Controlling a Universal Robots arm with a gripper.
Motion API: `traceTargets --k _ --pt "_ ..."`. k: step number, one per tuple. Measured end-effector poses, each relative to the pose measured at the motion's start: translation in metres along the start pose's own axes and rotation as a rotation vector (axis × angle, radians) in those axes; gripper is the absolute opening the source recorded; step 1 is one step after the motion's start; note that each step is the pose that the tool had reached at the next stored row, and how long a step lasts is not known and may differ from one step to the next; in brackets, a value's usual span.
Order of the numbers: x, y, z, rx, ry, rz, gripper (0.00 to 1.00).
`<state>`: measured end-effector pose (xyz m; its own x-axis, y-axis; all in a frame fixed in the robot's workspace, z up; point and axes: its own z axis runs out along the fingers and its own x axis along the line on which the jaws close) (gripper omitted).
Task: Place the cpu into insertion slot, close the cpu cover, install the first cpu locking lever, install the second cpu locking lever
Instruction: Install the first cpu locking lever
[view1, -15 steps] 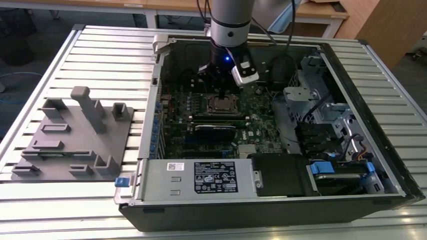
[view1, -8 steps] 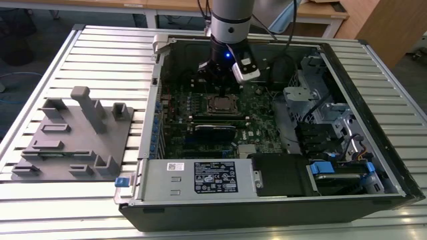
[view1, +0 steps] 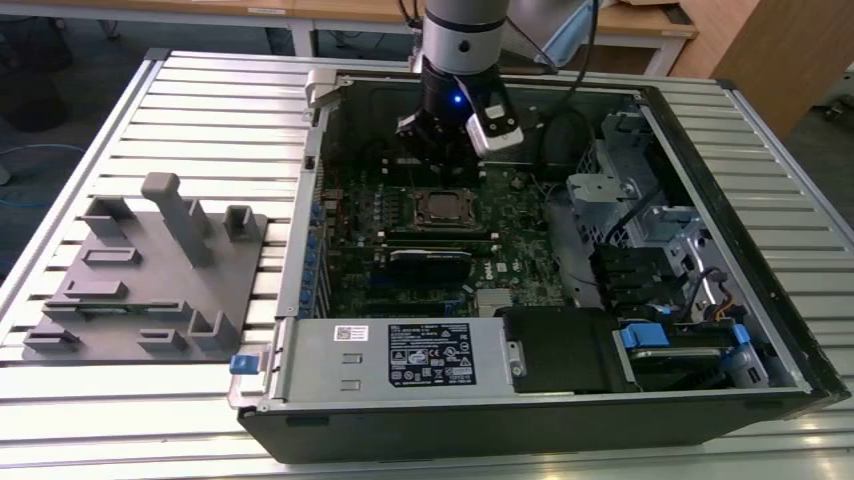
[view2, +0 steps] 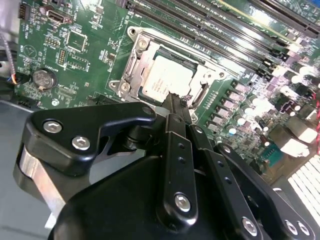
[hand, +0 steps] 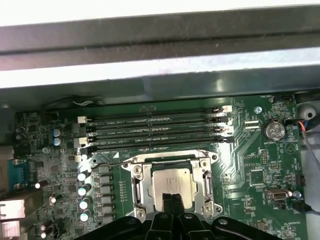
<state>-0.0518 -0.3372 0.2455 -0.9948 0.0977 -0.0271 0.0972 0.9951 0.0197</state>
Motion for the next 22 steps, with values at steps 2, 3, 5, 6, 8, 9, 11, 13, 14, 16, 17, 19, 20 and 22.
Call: traceTargets --k 2,3,5,6,8,9,11,13,14,16,17,19,20,22 --pt "-0.0001 0.0001 -0.0045 -0.0003 0.0000 0.000 0.10" --pt "-0.0002 0.0001 -0.0068 -0.0005 0.0000 0.000 0.10" --pt "-0.0003 0.0002 -0.0112 -0.0011 0.0000 0.000 0.10" --pt "-0.0004 0.0002 -0.0134 -0.0012 0.0001 0.000 0.10" --pt "-0.0005 0.0003 -0.0174 -0.0015 0.0001 0.000 0.10" --pt "-0.0005 0.0003 -0.0186 -0.0016 0.0001 0.000 0.10" --pt "-0.0005 0.0004 -0.0190 -0.0018 0.0001 0.000 0.10" --pt "-0.0005 0.0004 -0.0191 -0.0019 0.0000 0.000 0.10" --pt "-0.0005 0.0004 -0.0192 -0.0017 0.0001 0.000 0.10" --pt "-0.0005 0.0004 -0.0192 -0.0016 0.0001 0.000 0.10" --pt "-0.0005 0.0004 -0.0192 -0.0017 0.0001 0.000 0.10" --pt "0.0008 0.0002 -0.0193 -0.0015 0.0002 0.000 0.10" --pt "0.0020 0.0001 -0.0193 -0.0015 0.0002 0.000 0.10" --pt "0.0054 -0.0002 -0.0193 -0.0016 0.0001 0.000 0.10"
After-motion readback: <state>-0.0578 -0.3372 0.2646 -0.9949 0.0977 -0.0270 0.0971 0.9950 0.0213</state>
